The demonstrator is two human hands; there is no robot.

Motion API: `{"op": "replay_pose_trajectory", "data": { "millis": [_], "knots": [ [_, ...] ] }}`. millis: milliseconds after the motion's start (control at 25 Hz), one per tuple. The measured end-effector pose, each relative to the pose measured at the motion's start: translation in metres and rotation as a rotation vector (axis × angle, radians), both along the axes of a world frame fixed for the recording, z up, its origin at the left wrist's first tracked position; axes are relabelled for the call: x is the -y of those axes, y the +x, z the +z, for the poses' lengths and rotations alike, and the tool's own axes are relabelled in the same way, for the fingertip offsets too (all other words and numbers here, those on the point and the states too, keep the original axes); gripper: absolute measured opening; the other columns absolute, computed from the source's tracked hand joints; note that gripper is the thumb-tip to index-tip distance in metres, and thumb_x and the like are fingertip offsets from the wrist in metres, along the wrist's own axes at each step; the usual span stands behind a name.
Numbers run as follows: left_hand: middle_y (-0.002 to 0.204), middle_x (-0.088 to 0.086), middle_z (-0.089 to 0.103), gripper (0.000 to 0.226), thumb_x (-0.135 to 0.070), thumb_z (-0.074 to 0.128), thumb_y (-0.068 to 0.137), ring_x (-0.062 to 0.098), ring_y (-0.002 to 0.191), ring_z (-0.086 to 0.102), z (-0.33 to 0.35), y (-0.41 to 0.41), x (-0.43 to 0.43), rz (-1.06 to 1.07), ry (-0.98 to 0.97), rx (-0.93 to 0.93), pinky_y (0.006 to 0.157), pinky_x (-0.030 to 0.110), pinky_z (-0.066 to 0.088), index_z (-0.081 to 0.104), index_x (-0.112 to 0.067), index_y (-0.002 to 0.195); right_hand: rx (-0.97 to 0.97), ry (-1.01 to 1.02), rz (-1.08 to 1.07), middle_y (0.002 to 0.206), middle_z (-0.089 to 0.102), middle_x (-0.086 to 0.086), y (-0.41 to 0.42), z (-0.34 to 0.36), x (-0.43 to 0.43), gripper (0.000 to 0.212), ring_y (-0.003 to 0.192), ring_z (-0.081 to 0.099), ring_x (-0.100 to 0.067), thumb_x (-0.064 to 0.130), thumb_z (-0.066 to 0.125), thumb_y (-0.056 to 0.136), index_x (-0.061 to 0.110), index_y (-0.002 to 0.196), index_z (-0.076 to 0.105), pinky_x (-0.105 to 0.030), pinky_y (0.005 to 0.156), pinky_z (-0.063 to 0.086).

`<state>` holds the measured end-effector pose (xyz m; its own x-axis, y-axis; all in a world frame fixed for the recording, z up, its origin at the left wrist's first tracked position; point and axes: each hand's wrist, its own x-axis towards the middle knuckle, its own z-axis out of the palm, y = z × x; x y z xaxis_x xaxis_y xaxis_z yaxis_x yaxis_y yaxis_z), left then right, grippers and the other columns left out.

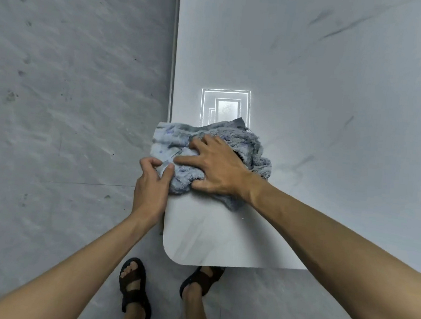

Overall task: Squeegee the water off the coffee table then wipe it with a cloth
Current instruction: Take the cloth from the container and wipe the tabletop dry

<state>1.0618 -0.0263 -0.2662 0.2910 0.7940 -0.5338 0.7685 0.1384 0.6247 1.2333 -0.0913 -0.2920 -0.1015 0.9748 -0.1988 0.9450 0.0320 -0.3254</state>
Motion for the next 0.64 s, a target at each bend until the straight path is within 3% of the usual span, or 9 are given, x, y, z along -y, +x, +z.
{"op": "replay_pose_trajectory", "data": {
  "millis": [160, 240, 320, 400, 640],
  "knots": [
    [0.102, 0.000, 0.057, 0.022, -0.043, 0.046, 0.096, 0.022, 0.092, 0.055, 0.005, -0.001, 0.027, -0.210, 0.102, -0.004, 0.065, 0.030, 0.037, 0.039, -0.023, 0.100, 0.013, -0.057, 0.121, 0.133, 0.048, -0.009, 0.030, 0.001, 0.042, 0.061, 0.117, 0.042, -0.028, 0.058, 0.050, 0.077, 0.044, 0.137, 0.045, -0.045, 0.098, 0.037],
    [0.119, 0.006, 0.054, 0.021, -0.044, 0.045, 0.096, 0.027, 0.108, 0.054, 0.003, 0.004, 0.040, -0.346, 0.102, -0.037, 0.079, 0.036, 0.045, 0.037, -0.026, 0.100, 0.009, -0.063, 0.046, 0.132, 0.050, -0.008, 0.050, 0.002, 0.073, 0.059, 0.116, 0.043, -0.026, 0.056, 0.053, 0.078, 0.044, 0.136, 0.047, -0.043, 0.098, 0.037],
    [0.139, 0.016, 0.040, 0.021, -0.045, 0.045, 0.096, 0.034, 0.130, 0.041, 0.000, 0.008, 0.048, -0.449, 0.100, -0.132, 0.098, 0.047, 0.044, 0.036, -0.026, 0.100, 0.011, -0.060, -0.117, 0.129, 0.051, -0.007, 0.077, 0.004, 0.107, 0.058, 0.111, 0.044, -0.024, 0.055, 0.054, 0.077, 0.043, 0.134, 0.050, -0.041, 0.095, 0.037],
    [0.150, 0.019, 0.028, 0.024, -0.048, 0.046, 0.095, 0.035, 0.140, 0.031, -0.001, 0.011, 0.050, -0.475, 0.091, -0.210, 0.105, 0.048, 0.040, 0.037, -0.026, 0.101, 0.017, -0.062, -0.328, 0.127, 0.051, -0.008, 0.104, 0.005, 0.144, 0.059, 0.108, 0.045, -0.027, 0.052, 0.052, 0.075, 0.042, 0.134, 0.052, -0.043, 0.093, 0.039],
    [0.133, 0.014, 0.038, 0.030, -0.050, 0.047, 0.092, 0.041, 0.122, 0.049, -0.004, 0.021, 0.048, -0.502, 0.154, -0.253, 0.089, 0.045, 0.044, 0.040, -0.021, 0.099, 0.050, 0.074, -1.067, 0.121, 0.050, -0.012, 0.147, 0.005, 0.254, 0.057, 0.109, 0.047, -0.035, 0.039, 0.053, 0.075, 0.033, 0.132, 0.058, -0.046, 0.097, 0.039]
  ]
}}
